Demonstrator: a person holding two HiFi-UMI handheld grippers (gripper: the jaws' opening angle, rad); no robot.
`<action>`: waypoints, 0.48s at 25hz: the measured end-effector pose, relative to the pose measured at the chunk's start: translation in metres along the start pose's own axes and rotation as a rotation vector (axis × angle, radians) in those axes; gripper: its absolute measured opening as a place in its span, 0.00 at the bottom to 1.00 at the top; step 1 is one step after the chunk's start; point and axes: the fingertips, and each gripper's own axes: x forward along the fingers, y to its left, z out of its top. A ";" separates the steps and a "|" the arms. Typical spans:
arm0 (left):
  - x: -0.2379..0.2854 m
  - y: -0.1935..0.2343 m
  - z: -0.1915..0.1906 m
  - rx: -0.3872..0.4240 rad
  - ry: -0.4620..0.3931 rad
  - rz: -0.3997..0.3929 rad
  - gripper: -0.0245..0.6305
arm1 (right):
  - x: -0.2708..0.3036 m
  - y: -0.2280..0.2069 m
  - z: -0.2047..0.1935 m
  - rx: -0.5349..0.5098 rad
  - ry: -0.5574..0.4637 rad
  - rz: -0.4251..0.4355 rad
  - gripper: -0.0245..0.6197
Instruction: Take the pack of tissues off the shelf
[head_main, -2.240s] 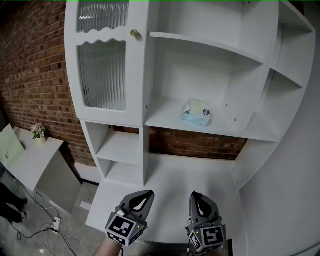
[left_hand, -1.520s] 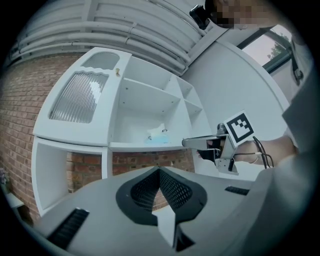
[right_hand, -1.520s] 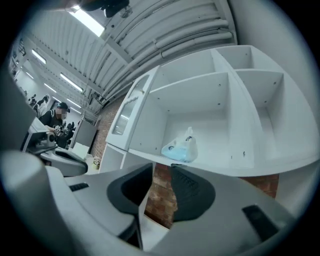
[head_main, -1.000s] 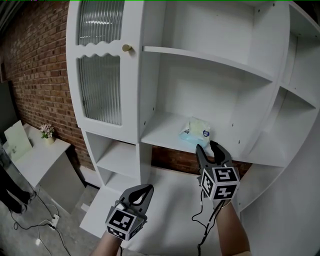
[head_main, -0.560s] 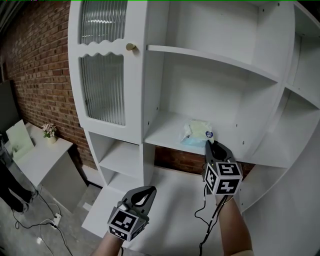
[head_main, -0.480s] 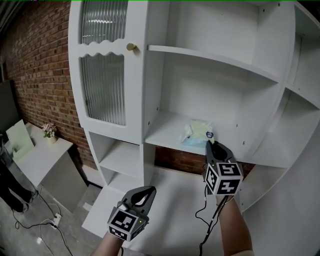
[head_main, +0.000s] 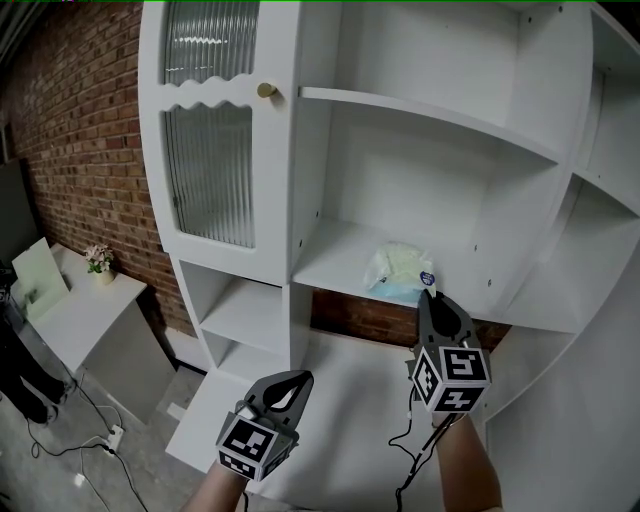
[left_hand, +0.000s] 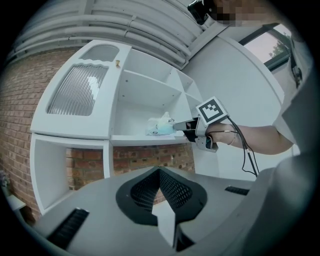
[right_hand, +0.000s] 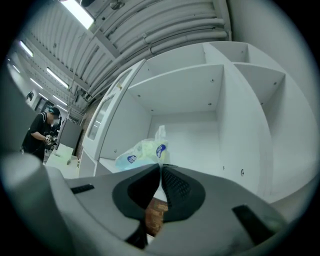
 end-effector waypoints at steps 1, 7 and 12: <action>-0.001 0.000 0.000 0.000 0.000 0.000 0.06 | -0.006 0.003 0.000 0.008 -0.007 0.005 0.06; -0.005 0.000 -0.004 -0.011 0.006 0.003 0.06 | -0.042 0.028 -0.011 0.025 -0.030 0.059 0.06; -0.008 0.000 -0.012 -0.031 0.016 0.004 0.06 | -0.069 0.044 -0.043 0.059 -0.018 0.065 0.06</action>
